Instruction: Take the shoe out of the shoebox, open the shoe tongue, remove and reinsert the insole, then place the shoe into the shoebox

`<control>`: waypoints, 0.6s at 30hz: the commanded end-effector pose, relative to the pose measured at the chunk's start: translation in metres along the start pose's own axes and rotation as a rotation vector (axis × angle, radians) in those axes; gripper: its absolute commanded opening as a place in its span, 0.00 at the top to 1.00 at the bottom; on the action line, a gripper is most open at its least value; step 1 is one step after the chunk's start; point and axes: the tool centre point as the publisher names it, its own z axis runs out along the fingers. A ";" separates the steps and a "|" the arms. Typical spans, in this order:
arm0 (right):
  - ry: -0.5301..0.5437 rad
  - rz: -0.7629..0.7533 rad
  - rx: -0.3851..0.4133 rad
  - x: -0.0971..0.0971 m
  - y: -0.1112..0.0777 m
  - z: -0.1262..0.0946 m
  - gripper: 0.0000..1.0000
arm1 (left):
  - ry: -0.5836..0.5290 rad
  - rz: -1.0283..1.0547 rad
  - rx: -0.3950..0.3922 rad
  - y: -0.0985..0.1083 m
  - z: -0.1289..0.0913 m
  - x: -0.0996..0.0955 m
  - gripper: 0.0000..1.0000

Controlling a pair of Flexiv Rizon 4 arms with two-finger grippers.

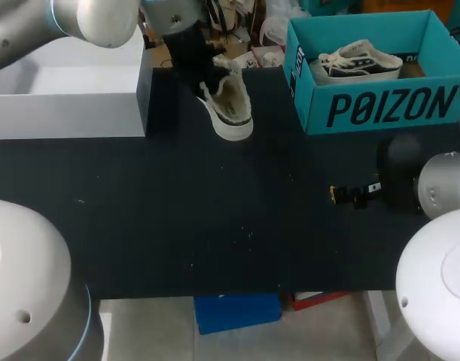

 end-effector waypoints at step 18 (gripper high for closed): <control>0.002 0.001 -0.001 0.000 -0.001 0.000 0.00 | -0.056 -0.766 -0.232 0.067 -0.084 0.097 1.00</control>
